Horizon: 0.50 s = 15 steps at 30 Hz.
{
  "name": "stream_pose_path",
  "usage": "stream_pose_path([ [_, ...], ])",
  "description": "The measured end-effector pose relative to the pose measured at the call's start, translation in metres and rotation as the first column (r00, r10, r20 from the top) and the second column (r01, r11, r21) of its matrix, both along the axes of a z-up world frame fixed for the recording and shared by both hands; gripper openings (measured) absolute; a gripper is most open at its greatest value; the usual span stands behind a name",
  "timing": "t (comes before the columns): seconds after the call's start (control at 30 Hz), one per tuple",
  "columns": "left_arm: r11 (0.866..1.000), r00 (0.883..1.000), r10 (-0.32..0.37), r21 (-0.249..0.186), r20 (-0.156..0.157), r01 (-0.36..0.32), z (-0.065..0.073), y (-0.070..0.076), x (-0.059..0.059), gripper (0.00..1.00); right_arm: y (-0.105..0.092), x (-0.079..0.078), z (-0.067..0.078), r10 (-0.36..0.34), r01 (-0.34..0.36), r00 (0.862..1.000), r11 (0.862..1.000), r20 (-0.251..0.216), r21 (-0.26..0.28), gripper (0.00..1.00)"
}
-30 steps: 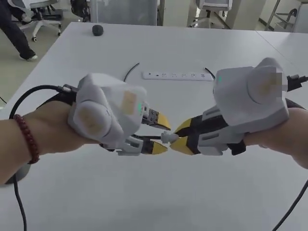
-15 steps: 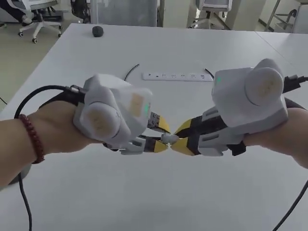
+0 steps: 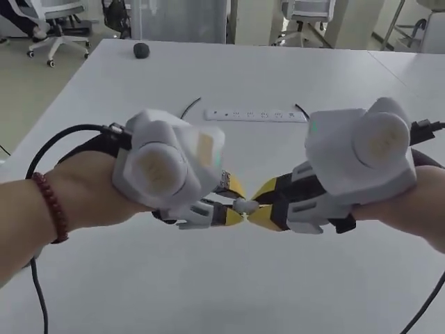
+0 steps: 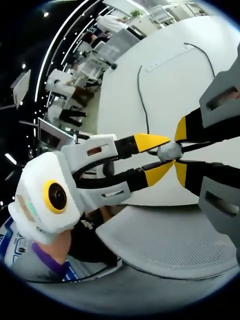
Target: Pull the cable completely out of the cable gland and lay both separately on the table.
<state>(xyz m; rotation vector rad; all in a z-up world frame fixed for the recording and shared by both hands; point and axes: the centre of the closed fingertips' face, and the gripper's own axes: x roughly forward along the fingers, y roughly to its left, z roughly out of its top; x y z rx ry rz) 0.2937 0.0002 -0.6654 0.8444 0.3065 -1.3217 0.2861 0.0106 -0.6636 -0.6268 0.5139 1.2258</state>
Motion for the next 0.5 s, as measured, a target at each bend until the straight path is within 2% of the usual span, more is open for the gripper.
stream_pose_path([
  [0.1,0.999,0.999,0.027,-0.019,-0.038,-0.028,0.001,0.001,0.003,0.15,0.000,0.002,0.001,0.011,-0.011,0.999,1.000,0.048,0.003,0.08],
  [0.13,1.000,0.999,0.024,-0.016,-0.033,-0.025,0.001,0.001,0.003,0.15,0.000,0.002,0.001,0.015,-0.015,0.998,1.000,0.057,0.002,0.08],
  [0.17,0.999,0.998,0.038,-0.023,-0.055,-0.039,0.001,0.000,0.003,0.15,-0.001,0.003,0.000,0.016,-0.017,0.998,1.000,0.060,0.003,0.08],
  [0.2,0.998,0.994,0.052,-0.033,-0.099,-0.056,-0.001,0.001,0.001,0.15,-0.001,0.003,0.000,0.027,-0.027,0.997,1.000,0.073,0.001,0.08],
  [0.23,0.997,0.992,0.057,-0.039,-0.112,-0.061,-0.001,0.001,0.002,0.15,0.000,0.002,-0.001,0.037,-0.037,0.995,0.999,0.092,0.000,0.08],
  [0.27,0.997,0.991,0.062,-0.045,-0.118,-0.068,0.000,0.001,0.003,0.15,0.000,0.002,-0.001,0.036,-0.037,0.995,0.999,0.096,0.003,0.08],
  [0.3,0.997,0.989,0.064,-0.040,-0.137,-0.070,-0.002,0.002,0.002,0.15,0.000,0.002,-0.002,0.040,-0.040,0.995,0.999,0.094,0.005,0.08],
  [0.37,0.998,0.992,0.055,-0.037,-0.111,-0.060,-0.001,0.001,0.002,0.15,0.000,0.005,0.000,0.013,-0.015,0.999,0.999,0.053,0.041,0.08],
  [0.43,0.998,0.993,0.047,-0.043,-0.112,-0.052,0.001,0.001,0.001,0.15,0.000,0.003,0.002,-0.001,0.003,1.000,0.996,-0.020,0.093,0.08],
  [0.47,0.997,0.993,0.051,-0.049,-0.111,-0.056,0.002,0.002,0.002,0.15,0.001,0.006,0.008,-0.046,0.061,0.995,0.983,-0.088,0.175,0.08],
  [0.5,0.996,0.991,0.049,-0.063,-0.126,-0.057,0.005,0.002,0.002,0.15,0.000,0.005,0.007,-0.038,0.059,0.993,0.981,-0.114,0.183,0.09],
])
